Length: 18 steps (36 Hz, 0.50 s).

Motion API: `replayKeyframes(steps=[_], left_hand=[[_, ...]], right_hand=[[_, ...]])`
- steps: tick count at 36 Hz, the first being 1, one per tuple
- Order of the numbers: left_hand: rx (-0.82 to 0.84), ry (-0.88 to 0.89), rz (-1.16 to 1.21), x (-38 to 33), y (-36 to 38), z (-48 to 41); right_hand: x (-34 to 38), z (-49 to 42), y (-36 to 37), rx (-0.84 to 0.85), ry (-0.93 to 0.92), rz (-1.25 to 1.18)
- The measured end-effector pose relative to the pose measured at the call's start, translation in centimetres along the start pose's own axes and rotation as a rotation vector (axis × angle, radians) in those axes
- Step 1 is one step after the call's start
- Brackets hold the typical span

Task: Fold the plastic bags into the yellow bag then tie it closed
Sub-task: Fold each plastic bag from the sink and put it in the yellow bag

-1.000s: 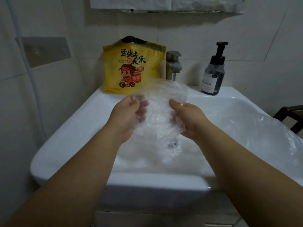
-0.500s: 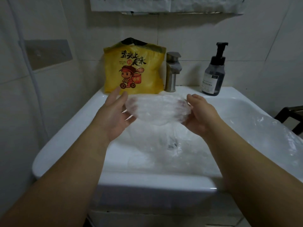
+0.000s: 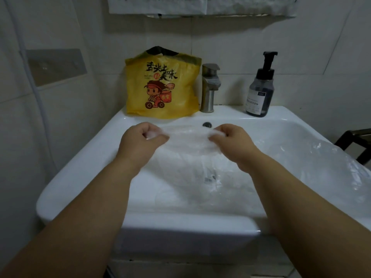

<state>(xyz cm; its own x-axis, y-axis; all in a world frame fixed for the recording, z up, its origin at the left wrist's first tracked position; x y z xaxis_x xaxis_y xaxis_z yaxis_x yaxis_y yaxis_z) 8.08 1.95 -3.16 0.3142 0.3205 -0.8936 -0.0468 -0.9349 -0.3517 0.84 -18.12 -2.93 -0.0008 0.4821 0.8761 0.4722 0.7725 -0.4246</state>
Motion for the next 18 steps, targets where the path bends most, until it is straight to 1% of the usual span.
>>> replayKeyframes(steps=[2,4,5,6,7,8,11,12,13,15,18], left_hand=[[0.107,-0.118,0.300,-0.2,0.1,-0.2],[0.195,-0.206,0.586,-0.6,0.4,-0.2],[0.227,-0.229,0.665,-0.7,0.5,-0.1],[0.248,-0.242,0.705,-0.8,0.7,-0.1],[0.256,-0.249,0.714,-0.9,0.8,0.0],[0.248,-0.257,0.692,-0.9,0.8,0.1],[0.188,-0.274,0.494,-0.1,0.6,-0.2],[0.165,-0.266,0.409,0.3,0.5,-0.3],[0.137,-0.248,0.325,0.6,0.3,-0.5],[0.108,-0.203,0.204,0.7,0.1,-0.5],[0.147,-0.151,0.148,0.3,0.2,-0.3]], right_hand=[[0.4,0.0,-0.1,0.008,0.092,-0.288],[0.7,0.0,-0.1,-0.004,0.227,-0.619],[0.9,0.1,-0.1,-0.001,0.276,-0.766],[1.0,0.1,0.0,0.015,0.296,-0.861],[1.0,0.1,0.1,0.036,0.287,-0.889],[1.1,0.1,0.2,0.037,0.259,-0.840],[1.1,0.4,-0.1,-0.057,0.149,-0.366],[0.9,0.2,-0.2,-0.086,0.119,-0.279],[0.9,0.1,-0.4,-0.104,0.104,-0.256],[0.9,0.3,-0.7,-0.100,0.085,-0.321],[1.2,0.6,-0.7,0.022,0.073,-0.405]])
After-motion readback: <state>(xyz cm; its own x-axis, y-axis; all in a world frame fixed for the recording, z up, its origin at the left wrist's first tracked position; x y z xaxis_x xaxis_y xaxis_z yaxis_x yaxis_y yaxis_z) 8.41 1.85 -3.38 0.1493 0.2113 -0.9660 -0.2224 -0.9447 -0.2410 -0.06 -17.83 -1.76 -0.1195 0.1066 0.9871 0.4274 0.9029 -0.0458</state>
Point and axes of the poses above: each hand's wrist, its own z-axis away from the middle knuckle, its own y-axis out of the palm, x = y × z, the point moved 3 cm from there along -z, towards the middle knuckle, and after that the axes turned 2 degrees about -y, right-handed, at the moved point
